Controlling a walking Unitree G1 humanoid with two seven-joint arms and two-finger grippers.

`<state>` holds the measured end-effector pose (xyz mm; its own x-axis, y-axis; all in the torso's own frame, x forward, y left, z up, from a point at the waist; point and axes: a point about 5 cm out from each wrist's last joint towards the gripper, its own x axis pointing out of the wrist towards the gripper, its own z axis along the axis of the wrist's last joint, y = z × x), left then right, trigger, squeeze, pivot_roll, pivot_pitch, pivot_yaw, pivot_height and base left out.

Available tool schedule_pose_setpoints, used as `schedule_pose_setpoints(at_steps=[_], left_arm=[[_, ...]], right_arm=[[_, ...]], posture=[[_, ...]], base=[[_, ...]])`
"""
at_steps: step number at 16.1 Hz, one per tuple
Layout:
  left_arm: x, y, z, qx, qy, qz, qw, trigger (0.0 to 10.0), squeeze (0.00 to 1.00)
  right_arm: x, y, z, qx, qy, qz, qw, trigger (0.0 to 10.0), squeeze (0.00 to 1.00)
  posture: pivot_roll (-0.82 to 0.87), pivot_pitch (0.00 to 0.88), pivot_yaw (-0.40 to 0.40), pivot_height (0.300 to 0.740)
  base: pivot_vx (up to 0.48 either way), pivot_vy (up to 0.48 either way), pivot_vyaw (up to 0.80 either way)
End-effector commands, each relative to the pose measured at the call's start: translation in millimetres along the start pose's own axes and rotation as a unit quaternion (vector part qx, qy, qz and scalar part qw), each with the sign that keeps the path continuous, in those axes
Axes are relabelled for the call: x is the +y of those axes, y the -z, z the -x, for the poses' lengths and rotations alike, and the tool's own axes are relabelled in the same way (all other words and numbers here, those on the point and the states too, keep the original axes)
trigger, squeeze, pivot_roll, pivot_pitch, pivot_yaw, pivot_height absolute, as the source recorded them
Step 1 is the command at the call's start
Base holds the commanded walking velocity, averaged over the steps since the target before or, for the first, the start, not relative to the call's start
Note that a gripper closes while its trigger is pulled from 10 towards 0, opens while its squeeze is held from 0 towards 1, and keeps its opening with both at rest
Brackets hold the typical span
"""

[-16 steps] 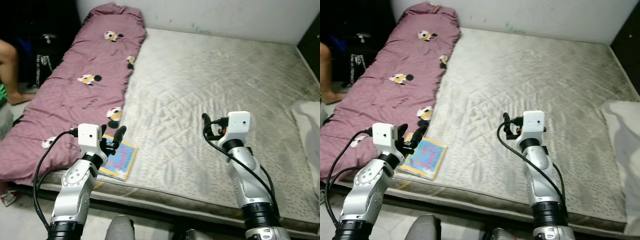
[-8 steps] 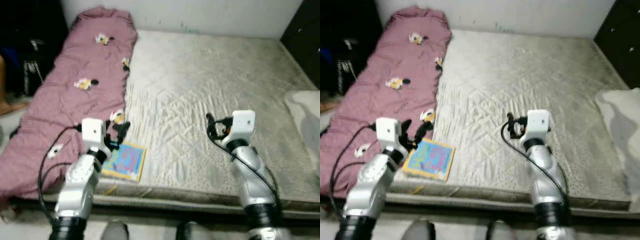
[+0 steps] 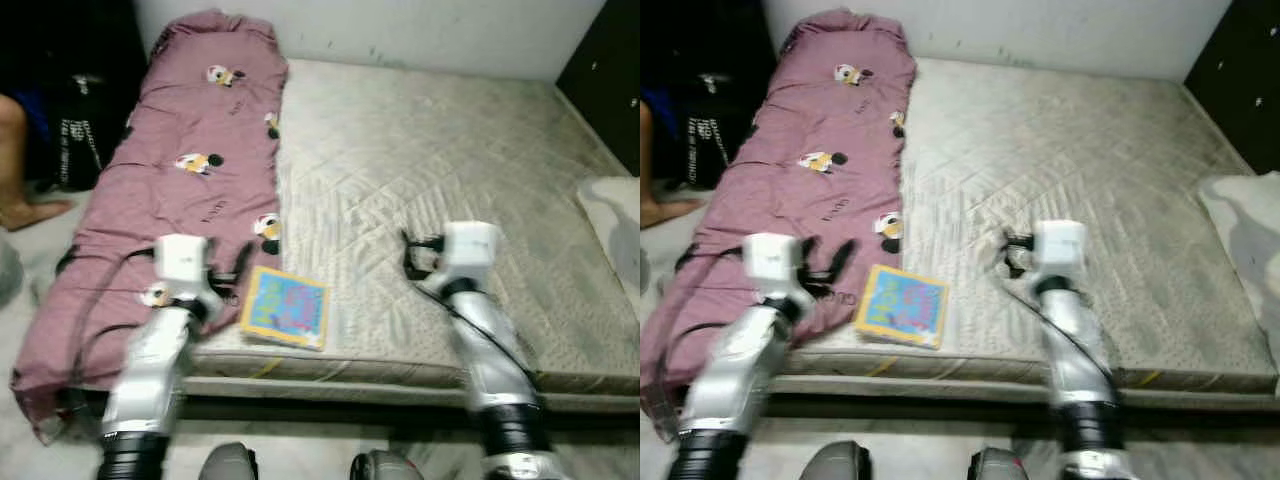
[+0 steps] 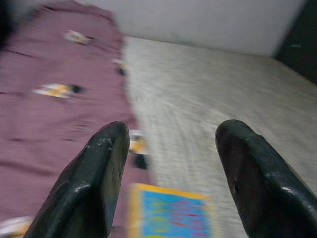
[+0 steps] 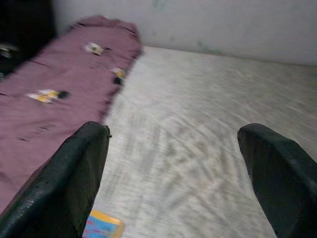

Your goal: Clean up the room

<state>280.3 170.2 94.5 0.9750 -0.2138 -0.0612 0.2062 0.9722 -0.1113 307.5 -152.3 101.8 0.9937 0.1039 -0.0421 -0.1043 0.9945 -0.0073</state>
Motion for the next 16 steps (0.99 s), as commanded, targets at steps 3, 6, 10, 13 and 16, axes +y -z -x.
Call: schedule_pose_setpoints(at_steps=[3, 6, 10, 13, 16], left_arm=[[-7.3, -0.2, -2.2, -0.007, 0.011, -0.014, 1.000, 10.0, 0.00], [-6.9, 1.1, -2.9, 0.001, 0.008, -0.003, 1.000, 10.0, 0.00], [-7.1, 0.6, -4.2, -0.001, 0.008, -0.003, 1.000, 10.0, 0.00], [-8.1, -0.3, -4.0, -0.012, 0.006, -0.008, 1.000, 10.0, 0.00], [-7.9, -1.3, -3.8, -0.015, 0.009, -0.006, 1.000, 10.0, 0.00]], right_arm=[[-12.3, 0.1, 1.5, 0.003, 0.018, 0.009, 1.000, 10.0, 0.00], [-12.1, 0.3, 0.6, 0.003, 0.018, 0.010, 1.000, 10.0, 0.00], [-12.2, -0.7, -0.6, 0.002, 0.019, 0.011, 1.000, 10.0, 0.00], [-12.1, -0.9, -1.3, 0.001, 0.020, 0.011, 1.000, 10.0, 0.00], [-12.5, -1.2, -2.3, 0.002, 0.021, 0.010, 1.000, 10.0, 0.00]], posture=[[0.02, 0.064, -0.053, 0.740], [0.02, 0.064, -0.053, 0.740], [0.02, 0.072, -0.051, 0.740], [0.02, 0.073, -0.052, 0.740], [0.02, 0.074, -0.053, 0.740]], base=[[0.000, 0.000, 0.00], [0.000, 0.159, 0.00], [0.000, 0.476, 0.00], [0.000, 0.159, 0.00], [0.000, 0.000, 0.00]])
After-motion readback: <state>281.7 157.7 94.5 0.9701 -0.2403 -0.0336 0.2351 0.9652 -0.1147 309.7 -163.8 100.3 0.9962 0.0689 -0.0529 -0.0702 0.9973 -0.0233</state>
